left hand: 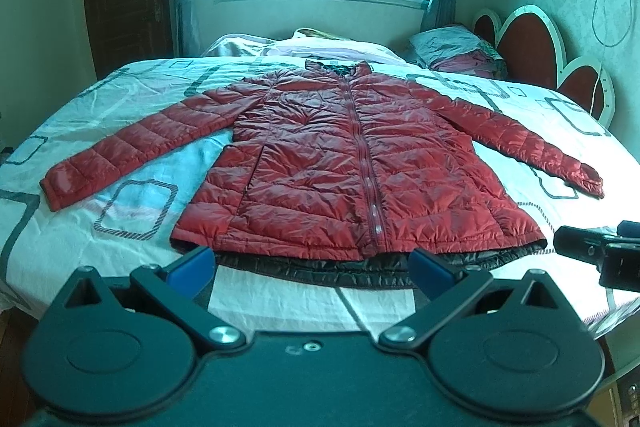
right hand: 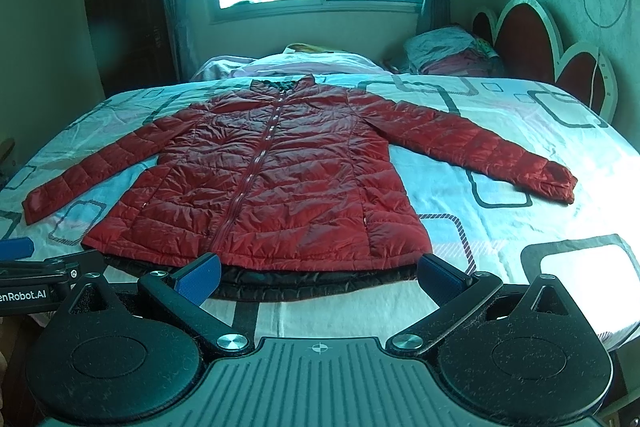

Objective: Fold large clothes
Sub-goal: 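Grasp the cuff of the sleeve with the right gripper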

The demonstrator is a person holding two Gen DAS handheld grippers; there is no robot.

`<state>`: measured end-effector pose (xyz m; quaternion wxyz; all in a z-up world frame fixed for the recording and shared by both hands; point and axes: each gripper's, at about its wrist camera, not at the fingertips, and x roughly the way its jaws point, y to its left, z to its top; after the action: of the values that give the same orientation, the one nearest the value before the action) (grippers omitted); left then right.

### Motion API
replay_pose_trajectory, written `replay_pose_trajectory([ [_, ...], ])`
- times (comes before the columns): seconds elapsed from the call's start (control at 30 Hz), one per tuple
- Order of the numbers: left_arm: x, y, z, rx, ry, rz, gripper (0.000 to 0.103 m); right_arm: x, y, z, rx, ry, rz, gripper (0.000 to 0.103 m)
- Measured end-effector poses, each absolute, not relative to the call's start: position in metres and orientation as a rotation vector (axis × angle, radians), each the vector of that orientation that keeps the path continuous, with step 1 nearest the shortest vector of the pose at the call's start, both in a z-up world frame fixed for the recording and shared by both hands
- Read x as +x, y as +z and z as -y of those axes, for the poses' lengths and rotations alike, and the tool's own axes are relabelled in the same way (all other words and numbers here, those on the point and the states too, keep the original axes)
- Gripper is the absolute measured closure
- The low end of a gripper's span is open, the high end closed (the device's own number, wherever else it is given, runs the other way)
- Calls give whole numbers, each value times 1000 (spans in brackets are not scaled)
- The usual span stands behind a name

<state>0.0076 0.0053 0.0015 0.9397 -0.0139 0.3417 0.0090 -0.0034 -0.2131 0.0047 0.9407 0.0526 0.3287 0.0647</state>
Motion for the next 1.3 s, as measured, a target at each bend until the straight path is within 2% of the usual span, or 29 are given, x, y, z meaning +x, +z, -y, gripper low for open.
replay_pose_trajectory([
  [0.5,68,5,-16,-127,-58,-661,0,47,0,233,176,55,-654,0],
  [1.07,181,-14,-10,-8,-211,-709,2,136,-4,272,286,-165,-598,0],
  [1.13,192,-18,-9,-12,-223,-718,5,141,-6,282,291,-197,-596,0],
  [1.23,205,-23,-5,-23,-255,-714,18,146,-10,306,320,-249,-588,0],
  [1.3,213,-26,0,-34,-256,-712,19,149,-15,326,362,-284,-584,0],
])
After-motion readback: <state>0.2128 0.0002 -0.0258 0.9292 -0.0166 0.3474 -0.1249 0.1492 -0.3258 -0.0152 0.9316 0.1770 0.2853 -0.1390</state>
